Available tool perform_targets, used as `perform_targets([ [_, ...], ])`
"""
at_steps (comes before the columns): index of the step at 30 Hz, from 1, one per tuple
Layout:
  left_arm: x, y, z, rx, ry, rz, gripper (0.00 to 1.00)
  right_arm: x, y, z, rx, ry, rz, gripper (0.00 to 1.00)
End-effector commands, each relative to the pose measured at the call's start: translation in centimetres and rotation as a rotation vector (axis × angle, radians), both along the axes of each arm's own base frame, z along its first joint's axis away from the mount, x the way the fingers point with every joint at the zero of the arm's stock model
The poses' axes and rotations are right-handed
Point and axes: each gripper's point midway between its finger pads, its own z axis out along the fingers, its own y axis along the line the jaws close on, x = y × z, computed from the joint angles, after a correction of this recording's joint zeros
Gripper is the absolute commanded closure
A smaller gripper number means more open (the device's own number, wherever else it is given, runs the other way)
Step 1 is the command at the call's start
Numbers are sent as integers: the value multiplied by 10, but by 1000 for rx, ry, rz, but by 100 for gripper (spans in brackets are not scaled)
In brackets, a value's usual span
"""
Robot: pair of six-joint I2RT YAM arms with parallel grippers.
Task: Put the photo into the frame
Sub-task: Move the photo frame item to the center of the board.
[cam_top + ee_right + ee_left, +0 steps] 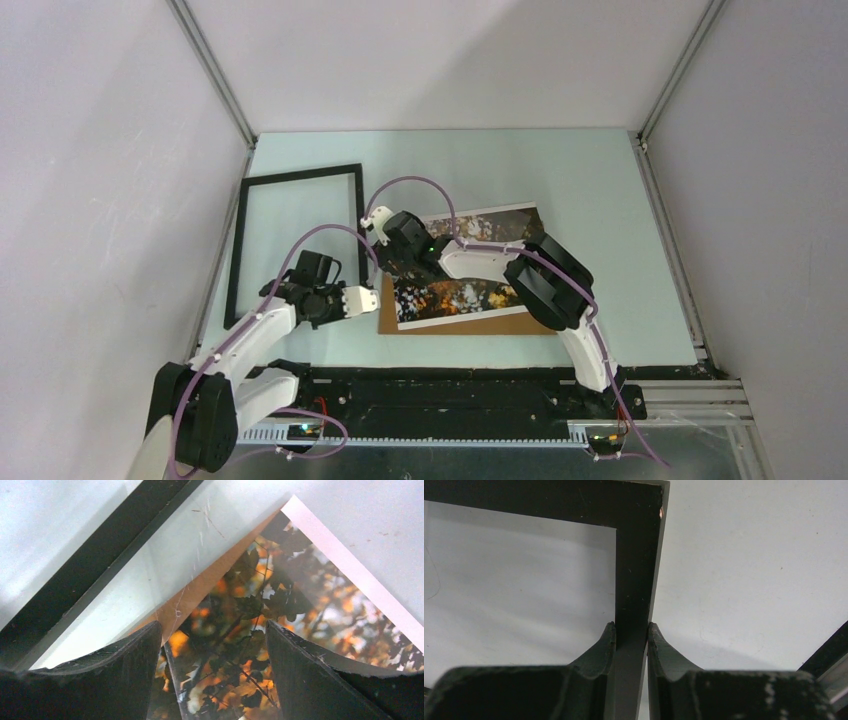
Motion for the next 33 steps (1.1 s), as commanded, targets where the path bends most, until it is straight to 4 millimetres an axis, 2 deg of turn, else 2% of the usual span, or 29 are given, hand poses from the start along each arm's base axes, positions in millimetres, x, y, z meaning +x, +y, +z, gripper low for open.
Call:
perform_targets([
  [1, 29, -6, 17, -22, -129, -29, 100, 17, -38, -16, -123, -1, -93, 21],
  [4, 32, -8, 19, -29, -128, -33, 100, 18, -53, -22, -151, 13, -113, 23],
  [12, 39, -10, 27, -30, -151, -43, 100, 24, -80, -20, -184, 37, -165, 28],
  [22, 45, -17, 31, -48, -148, -66, 100, 32, -137, -18, -186, 101, -253, 29],
  [25, 48, -20, 32, -47, -144, -74, 100, 29, -154, -24, -202, 114, -265, 29],
  [29, 52, -22, 30, -29, -132, -85, 100, 26, -164, -25, -192, 133, -260, 29],
  [33, 55, -26, 28, -24, -118, -88, 100, 28, -163, -12, -144, 134, -246, 28],
])
